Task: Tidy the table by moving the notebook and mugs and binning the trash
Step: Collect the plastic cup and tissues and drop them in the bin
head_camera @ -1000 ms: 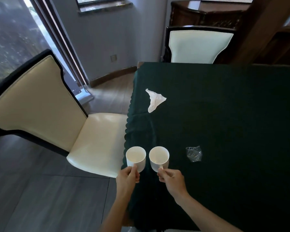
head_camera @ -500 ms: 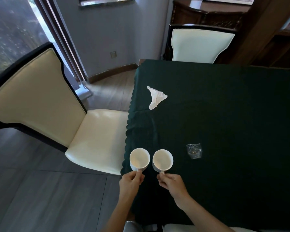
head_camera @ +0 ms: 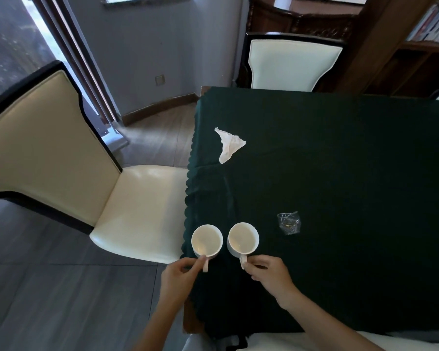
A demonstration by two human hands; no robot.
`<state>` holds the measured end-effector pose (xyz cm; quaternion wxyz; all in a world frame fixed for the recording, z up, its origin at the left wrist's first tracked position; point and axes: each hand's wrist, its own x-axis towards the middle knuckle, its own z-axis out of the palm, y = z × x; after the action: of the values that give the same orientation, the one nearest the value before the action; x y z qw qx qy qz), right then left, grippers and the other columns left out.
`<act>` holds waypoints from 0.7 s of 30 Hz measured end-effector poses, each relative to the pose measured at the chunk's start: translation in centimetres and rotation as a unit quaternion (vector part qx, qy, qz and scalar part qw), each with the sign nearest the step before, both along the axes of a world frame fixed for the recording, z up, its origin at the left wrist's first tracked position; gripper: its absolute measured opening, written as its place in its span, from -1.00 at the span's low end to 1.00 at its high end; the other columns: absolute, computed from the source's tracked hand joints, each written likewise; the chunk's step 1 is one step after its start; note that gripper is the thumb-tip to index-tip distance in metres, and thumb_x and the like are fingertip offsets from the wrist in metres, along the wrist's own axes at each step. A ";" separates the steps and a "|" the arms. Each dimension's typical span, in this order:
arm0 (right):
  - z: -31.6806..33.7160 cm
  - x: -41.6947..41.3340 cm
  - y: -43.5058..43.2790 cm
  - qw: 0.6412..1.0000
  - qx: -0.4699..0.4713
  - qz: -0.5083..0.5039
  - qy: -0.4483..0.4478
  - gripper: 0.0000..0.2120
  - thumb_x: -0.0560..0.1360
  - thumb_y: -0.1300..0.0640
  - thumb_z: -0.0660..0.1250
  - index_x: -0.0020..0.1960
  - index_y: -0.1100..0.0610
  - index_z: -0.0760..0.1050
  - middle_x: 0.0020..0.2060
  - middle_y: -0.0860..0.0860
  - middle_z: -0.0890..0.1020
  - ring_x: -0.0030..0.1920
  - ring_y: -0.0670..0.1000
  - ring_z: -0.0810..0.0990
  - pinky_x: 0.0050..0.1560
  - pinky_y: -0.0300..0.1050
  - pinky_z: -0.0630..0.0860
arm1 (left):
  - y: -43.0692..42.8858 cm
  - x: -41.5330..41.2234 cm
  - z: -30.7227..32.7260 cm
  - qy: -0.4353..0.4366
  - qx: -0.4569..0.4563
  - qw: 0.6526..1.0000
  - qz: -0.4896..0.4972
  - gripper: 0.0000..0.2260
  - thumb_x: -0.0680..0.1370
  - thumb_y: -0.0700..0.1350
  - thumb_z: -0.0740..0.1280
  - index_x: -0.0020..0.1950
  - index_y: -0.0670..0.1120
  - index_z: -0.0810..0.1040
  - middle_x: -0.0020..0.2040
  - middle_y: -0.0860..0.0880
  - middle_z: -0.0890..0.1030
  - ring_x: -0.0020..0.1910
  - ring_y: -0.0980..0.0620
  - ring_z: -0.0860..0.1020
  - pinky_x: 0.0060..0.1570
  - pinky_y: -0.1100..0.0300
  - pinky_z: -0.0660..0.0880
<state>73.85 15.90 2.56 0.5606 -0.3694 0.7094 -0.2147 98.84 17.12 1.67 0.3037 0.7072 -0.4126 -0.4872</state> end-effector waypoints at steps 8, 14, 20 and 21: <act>1.3 -9.5 -7.4 0.967 -0.087 -0.039 0.237 -0.56 0.51 0.18 0.50 0.37 0.06 0.54 0.16 -0.02 0.66 0.10 -0.07 0.64 0.18 -0.12 0.56 | -8.4 -0.4 4.9 -0.097 -0.108 0.989 0.020 -0.73 0.61 0.11 0.38 -0.19 0.00 0.70 -0.29 0.05 0.71 -0.36 0.09 0.63 -0.35 0.32 0.47; -0.6 -12.0 -12.3 0.973 0.011 -0.022 0.228 -0.23 0.49 0.05 0.53 0.59 0.07 0.25 0.42 0.12 0.50 0.43 0.14 0.49 0.43 0.15 0.47 | -13.0 -7.7 5.9 -0.051 -0.135 0.988 -0.051 -0.84 0.63 0.02 0.39 -0.02 0.00 0.72 -0.19 0.08 0.74 -0.21 0.14 0.69 -0.16 0.19 0.63; -2.2 -12.5 -15.4 0.974 -0.019 0.060 0.219 -0.60 0.51 0.12 0.52 0.32 0.07 0.57 0.10 -0.01 0.67 0.10 -0.04 0.63 0.18 -0.08 0.61 | -15.8 -12.9 4.0 -0.036 -0.044 0.991 -0.118 -0.90 0.60 -0.04 0.43 0.09 0.11 0.68 -0.08 0.12 0.74 -0.11 0.27 0.69 0.10 0.07 0.67; -2.2 -12.5 -16.1 0.978 -0.031 0.061 0.198 -0.67 0.51 0.14 0.52 0.26 0.07 0.62 0.07 -0.03 0.69 0.05 -0.08 0.64 0.12 -0.14 0.61 | -16.3 -13.5 3.8 -0.032 -0.028 0.992 -0.115 -0.83 0.59 -0.04 0.44 0.18 0.06 0.67 -0.03 0.11 0.74 -0.07 0.24 0.69 0.15 0.05 0.66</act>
<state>61.37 -0.23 0.38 0.4095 -0.4640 0.7755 -0.1246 85.37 0.79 5.42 0.2518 0.6615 -0.5146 -0.4839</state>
